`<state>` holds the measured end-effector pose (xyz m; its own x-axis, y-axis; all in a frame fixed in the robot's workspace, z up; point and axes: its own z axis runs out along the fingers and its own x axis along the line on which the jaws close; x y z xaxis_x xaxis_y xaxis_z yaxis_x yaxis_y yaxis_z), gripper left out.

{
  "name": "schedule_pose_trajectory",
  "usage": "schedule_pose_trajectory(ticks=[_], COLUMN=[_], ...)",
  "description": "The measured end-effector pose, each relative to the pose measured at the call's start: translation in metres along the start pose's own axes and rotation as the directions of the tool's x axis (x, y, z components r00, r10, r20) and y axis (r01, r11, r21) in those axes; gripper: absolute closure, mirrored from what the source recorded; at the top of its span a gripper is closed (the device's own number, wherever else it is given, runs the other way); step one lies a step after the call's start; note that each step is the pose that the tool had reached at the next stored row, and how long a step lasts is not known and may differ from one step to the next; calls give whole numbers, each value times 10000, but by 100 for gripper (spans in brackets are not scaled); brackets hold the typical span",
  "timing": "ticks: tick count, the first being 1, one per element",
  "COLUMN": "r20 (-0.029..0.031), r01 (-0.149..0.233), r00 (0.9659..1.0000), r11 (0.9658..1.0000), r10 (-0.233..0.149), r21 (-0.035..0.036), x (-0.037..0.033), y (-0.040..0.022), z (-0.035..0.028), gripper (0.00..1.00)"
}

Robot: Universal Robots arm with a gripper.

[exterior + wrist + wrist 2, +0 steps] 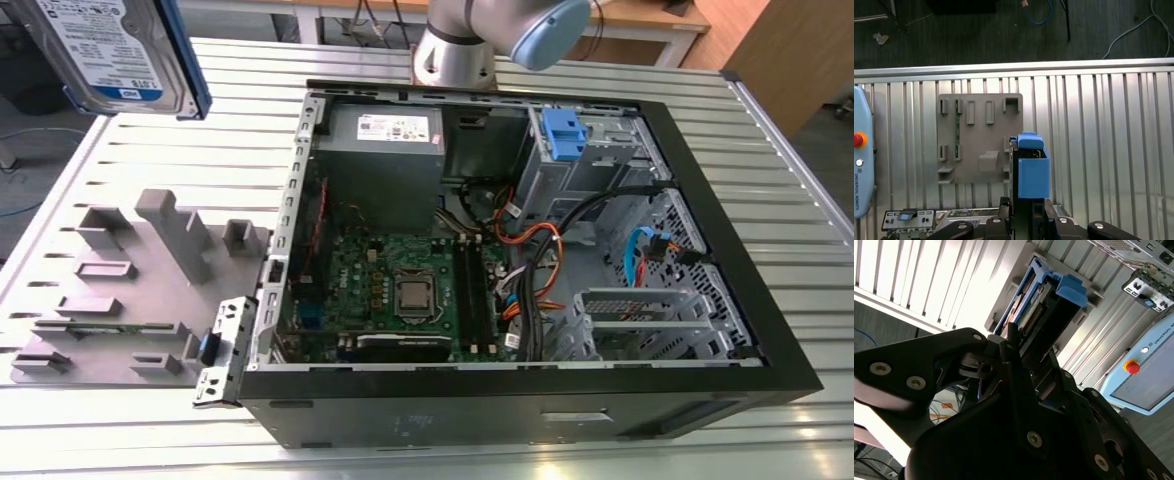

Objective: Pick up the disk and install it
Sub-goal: 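Pick up the disk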

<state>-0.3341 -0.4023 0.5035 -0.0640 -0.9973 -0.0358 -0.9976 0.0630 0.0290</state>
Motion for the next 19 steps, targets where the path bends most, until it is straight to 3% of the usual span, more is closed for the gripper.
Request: schedule_pose_trajectory(ticks=[19], r20=[-1], r01=[0], r00=[10000], r11=[10000], r10=[0], r21=[-1], x=[-26], y=[-398], z=[-11], gripper=[65])
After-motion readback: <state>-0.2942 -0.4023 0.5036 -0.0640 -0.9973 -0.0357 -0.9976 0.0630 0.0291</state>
